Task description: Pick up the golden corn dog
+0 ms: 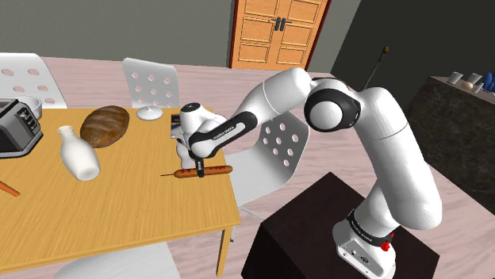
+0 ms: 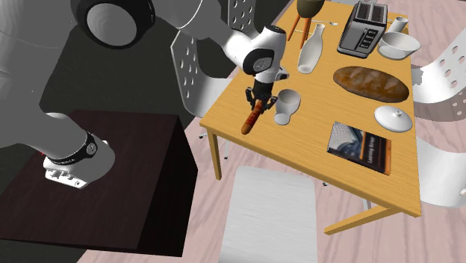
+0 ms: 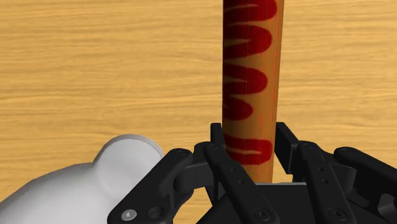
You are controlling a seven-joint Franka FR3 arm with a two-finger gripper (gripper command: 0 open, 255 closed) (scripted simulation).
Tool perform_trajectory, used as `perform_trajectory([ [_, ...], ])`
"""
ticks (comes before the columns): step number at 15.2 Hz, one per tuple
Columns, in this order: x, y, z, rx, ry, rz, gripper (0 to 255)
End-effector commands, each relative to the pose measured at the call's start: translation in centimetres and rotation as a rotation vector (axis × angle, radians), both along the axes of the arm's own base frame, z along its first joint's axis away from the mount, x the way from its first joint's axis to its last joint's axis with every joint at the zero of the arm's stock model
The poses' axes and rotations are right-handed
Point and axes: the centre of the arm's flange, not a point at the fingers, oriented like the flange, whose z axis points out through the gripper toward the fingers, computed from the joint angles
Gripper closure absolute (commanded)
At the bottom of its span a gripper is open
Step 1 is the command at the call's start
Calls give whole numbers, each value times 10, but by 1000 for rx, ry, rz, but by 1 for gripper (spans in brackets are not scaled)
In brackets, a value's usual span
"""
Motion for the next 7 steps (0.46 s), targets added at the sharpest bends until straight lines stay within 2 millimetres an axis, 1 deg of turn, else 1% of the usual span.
perform_trajectory([
  [1, 0, 1, 12, 0, 0, 0, 255],
  [5, 0, 1, 33, 0, 0, 0, 255],
  [7, 0, 1, 34, 0, 0, 0, 255],
])
